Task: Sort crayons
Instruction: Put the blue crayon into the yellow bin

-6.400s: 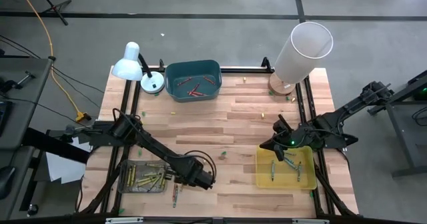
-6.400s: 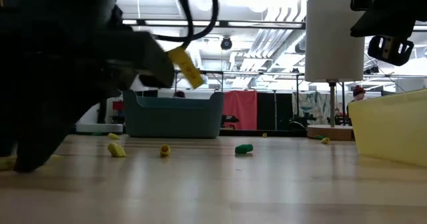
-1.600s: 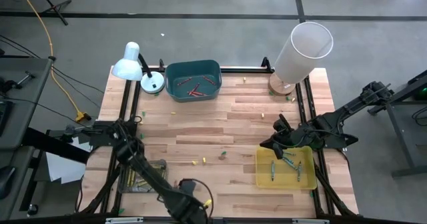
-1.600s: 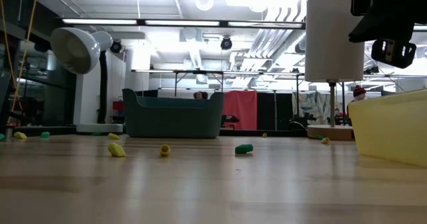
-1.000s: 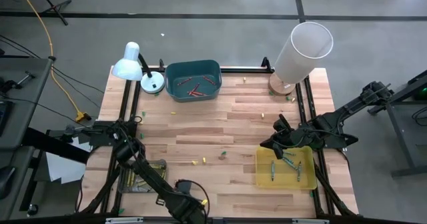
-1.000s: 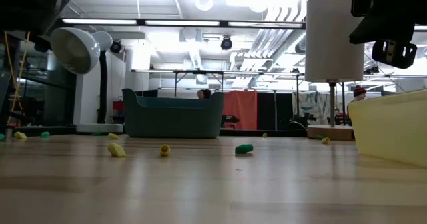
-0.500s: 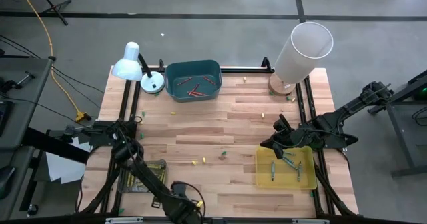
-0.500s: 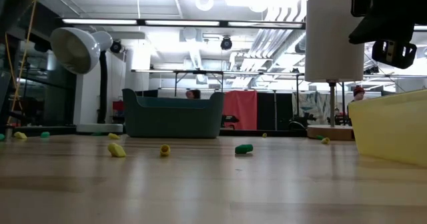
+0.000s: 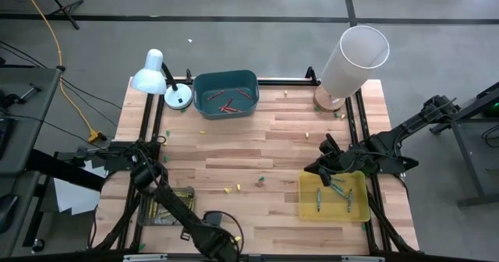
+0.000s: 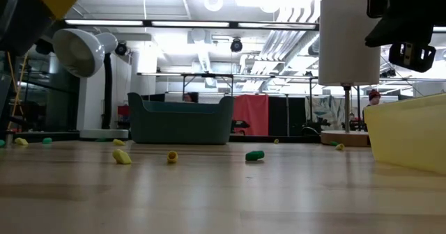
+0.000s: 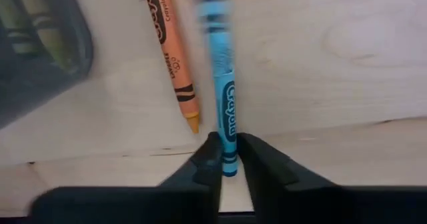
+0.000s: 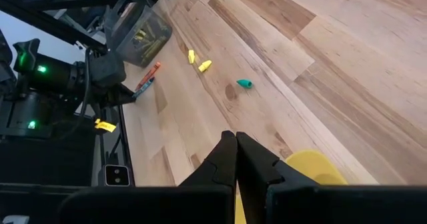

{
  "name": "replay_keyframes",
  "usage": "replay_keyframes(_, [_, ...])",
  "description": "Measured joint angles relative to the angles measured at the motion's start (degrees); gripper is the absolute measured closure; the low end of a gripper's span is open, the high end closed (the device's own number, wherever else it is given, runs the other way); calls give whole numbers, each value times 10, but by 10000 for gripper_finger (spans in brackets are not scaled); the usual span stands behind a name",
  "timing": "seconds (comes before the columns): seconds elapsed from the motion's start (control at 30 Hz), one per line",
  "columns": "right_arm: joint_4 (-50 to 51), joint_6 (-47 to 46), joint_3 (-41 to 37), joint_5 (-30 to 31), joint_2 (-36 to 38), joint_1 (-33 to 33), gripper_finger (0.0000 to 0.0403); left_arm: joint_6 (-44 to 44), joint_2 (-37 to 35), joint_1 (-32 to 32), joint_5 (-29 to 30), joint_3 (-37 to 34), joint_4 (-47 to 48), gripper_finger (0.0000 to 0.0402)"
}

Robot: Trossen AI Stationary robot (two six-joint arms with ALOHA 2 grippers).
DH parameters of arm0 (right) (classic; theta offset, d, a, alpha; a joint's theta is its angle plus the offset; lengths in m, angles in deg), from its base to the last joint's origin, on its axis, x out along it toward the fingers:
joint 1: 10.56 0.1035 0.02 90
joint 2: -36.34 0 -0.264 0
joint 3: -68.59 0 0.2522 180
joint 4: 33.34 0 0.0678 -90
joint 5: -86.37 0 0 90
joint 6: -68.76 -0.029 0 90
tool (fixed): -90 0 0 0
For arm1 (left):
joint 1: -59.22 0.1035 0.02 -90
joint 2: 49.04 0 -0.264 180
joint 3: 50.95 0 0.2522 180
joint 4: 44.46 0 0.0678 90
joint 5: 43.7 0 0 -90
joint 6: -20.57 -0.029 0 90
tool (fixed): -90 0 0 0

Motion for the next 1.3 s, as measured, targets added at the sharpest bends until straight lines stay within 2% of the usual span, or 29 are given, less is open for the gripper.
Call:
replay_keyframes(0.1, [0,0,0,-5,0,1,402,-15,-2,2,-4,0,2,391])
replay_keyframes(0.27, [1,5,0,-15,0,1,402,-50,-25,-1,14,-3,-15,398])
replay_keyframes(0.4, [1,16,0,-17,0,1,402,-97,-93,-3,71,-1,-10,400])
replay_keyframes(0.53, [0,19,0,-17,0,1,402,-170,-186,4,206,-1,-6,401])
replay_keyframes(0.67, [-11,19,0,-17,0,1,402,-296,-269,38,357,0,-2,401])
replay_keyframes(0.73, [-37,19,0,-17,0,1,402,-377,-294,63,407,0,-2,401])
replay_keyframes(0.83, [-104,23,0,-9,0,1,402,-506,-317,105,440,0,-8,401])
replay_keyframes(0.93, [-197,56,0,21,0,1,402,-633,-330,146,431,-19,-57,401])
replay_keyframes(1.0, [-256,87,0,40,0,1,402,-705,-347,172,378,-68,-150,401])
replay_keyframes(1.07, [-301,115,0,58,0,1,402,-754,-370,195,305,-145,-284,402])
replay_keyframes(1.2, [-353,151,0,68,0,1,402,-789,-406,237,188,-318,-584,401])
replay_keyframes(1.3, [-383,164,0,78,0,1,402,-773,-409,268,148,-400,-745,401])
